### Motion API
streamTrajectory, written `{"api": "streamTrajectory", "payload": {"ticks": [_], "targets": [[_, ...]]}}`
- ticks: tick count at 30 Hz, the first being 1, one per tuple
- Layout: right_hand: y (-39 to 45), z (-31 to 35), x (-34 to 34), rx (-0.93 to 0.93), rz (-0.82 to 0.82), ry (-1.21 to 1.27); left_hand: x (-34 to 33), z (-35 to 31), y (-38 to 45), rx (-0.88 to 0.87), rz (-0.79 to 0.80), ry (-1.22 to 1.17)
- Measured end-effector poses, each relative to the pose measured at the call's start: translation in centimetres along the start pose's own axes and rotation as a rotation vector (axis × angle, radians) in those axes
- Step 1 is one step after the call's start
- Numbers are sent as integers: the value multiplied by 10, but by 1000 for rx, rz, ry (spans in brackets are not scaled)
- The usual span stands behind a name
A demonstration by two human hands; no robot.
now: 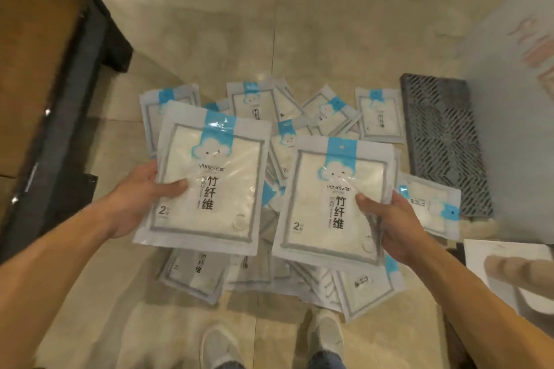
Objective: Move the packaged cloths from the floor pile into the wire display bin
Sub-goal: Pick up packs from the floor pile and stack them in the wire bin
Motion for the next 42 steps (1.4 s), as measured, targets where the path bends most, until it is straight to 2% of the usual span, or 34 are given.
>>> {"api": "streamTrajectory", "payload": {"ticks": [10, 14, 19, 25, 30, 36, 42], "targets": [[-228, 268, -114, 149, 236, -156, 74, -229, -281, -146, -170, 19], [-325, 336, -157, 137, 312, -213, 109, -274, -407, -221, -296, -57], [-419, 381, -213, 97, 459, -264, 127, -289, -546, -306, -475, -184], [-506, 398, -270, 71, 748, -370, 124, -255, -672, -330, -711, -354], [-555, 387, -301, 48, 986, -480, 76, -192, -761, -294, -934, -518], [-624, 325, -322, 20, 1222, -626, 2, -90, -857, -256, -1155, -690], [-718, 236, -315, -77, 1439, -754, -64, 12, -948, -228, -1329, -848]]}}
Point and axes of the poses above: each hand's wrist, its own y-axis towards the middle knuckle, its own x-axis out of the back of the hand, z = x × y, the point moved 4 cm from there along y, towards the middle knuckle, and after that the axes turned 7 degrees about y, right-handed, at the moved point
